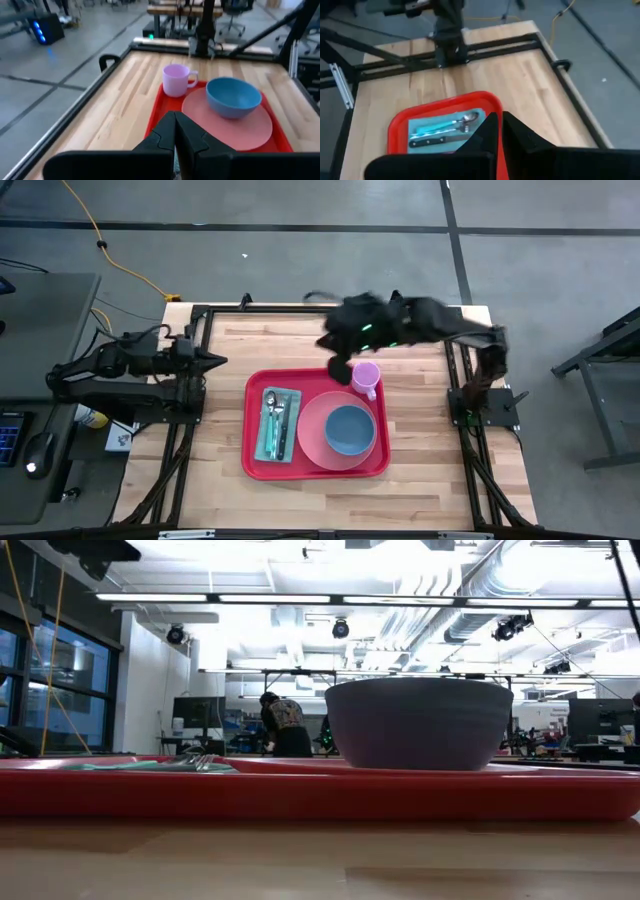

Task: Set up tray
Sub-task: Return to Home Position

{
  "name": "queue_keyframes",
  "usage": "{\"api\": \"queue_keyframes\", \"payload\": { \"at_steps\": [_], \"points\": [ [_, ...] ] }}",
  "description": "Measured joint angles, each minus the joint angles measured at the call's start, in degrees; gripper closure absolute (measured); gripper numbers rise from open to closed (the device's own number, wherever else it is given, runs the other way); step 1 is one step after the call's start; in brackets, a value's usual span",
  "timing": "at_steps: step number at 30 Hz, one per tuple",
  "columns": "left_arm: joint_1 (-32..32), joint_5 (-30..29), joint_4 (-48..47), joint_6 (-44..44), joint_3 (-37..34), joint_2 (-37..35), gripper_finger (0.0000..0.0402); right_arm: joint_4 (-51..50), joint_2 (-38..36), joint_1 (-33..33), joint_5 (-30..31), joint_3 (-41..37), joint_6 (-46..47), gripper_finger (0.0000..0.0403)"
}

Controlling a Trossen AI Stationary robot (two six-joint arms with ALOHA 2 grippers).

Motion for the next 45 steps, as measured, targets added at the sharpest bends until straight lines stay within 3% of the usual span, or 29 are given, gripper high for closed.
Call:
{"api": "queue_keyframes", "payload": {
  "at_steps": [9, 16, 23, 28, 34, 40, 45],
  "points": [
    [0.02, 0.82, -0.03, 0.28, 0.00, -10.65, 0.0364, -2.82, -11.92, 0.64, 5.60, -0.31, 0.09, 0.0403],
    [0.00, 1.60, -0.08, 2.87, 0.00, -16.74, 0.0364, -3.57, -20.57, 9.45, 20.80, -0.28, 0.24, 0.0403],
    [0.00, 1.66, -2.33, 5.83, 0.00, -17.15, 0.0364, -6.55, -26.24, 19.55, 34.09, -3.91, 1.64, 0.0403],
    [0.00, 1.69, -0.93, 7.71, 0.00, -17.18, 0.0364, -0.52, -35.81, 27.19, 42.81, -22.03, 6.23, 0.0403],
    [0.00, 2.40, -0.83, 8.79, -0.28, -17.15, 0.0364, 20.72, -53.90, 34.91, 50.33, -50.60, 7.34, 0.0403],
    [0.00, 4.69, 0.88, 8.75, -0.71, -17.15, 0.0364, 42.42, -69.79, 37.40, 51.96, -74.29, 0.41, 0.0403],
    [0.00, 6.03, 8.03, 7.57, -6.13, -17.18, 0.0364, 58.56, -80.28, 37.84, 52.00, -89.01, -6.10, 0.0403]
  ]
}}
